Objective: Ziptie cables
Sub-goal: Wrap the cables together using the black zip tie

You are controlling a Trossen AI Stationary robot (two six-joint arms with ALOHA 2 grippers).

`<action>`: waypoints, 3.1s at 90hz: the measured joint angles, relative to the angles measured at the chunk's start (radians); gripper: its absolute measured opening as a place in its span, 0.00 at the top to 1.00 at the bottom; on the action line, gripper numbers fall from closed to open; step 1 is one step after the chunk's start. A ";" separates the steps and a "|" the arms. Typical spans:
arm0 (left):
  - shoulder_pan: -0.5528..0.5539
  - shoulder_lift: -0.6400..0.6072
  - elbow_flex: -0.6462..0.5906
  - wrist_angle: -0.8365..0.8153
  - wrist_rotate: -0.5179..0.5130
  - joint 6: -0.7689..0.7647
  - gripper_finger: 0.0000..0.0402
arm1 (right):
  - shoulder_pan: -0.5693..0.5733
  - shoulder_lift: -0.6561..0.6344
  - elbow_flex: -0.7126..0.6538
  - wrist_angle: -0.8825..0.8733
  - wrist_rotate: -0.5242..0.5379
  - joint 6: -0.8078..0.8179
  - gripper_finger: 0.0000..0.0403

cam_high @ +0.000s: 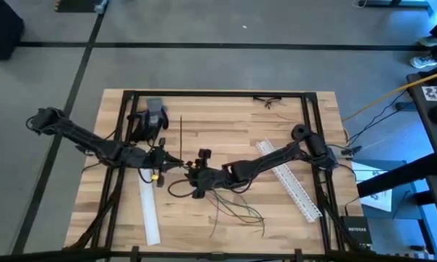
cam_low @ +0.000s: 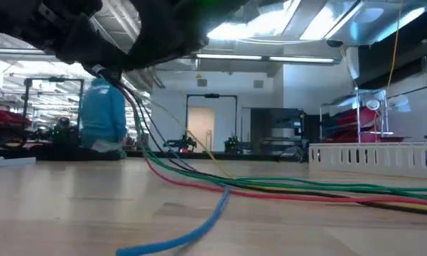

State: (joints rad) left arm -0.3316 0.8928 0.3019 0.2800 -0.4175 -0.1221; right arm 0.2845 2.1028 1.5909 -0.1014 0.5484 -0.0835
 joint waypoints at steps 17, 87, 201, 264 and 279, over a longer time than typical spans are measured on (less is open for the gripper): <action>0.020 0.000 0.000 0.034 -0.005 -0.059 0.96 | 0.026 0.048 0.004 0.189 -0.099 0.038 0.54; 0.132 0.014 0.000 0.059 -0.019 -0.223 0.96 | -0.019 0.169 0.001 0.466 0.267 -0.206 0.59; 0.311 0.341 -0.006 0.170 -0.022 -0.477 0.96 | -0.178 0.287 0.001 0.369 0.244 -0.137 0.93; 0.318 0.338 0.004 0.178 -0.001 -0.348 0.95 | -0.099 0.260 0.002 0.334 0.128 -0.196 1.00; 0.318 0.339 0.003 0.177 -0.005 -0.349 0.95 | -0.070 0.239 0.003 0.335 0.308 -0.281 1.00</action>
State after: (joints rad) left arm -0.0135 1.2316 0.3046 0.4574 -0.4226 -0.4712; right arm 0.2140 2.3420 1.5940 0.2340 0.8564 -0.3647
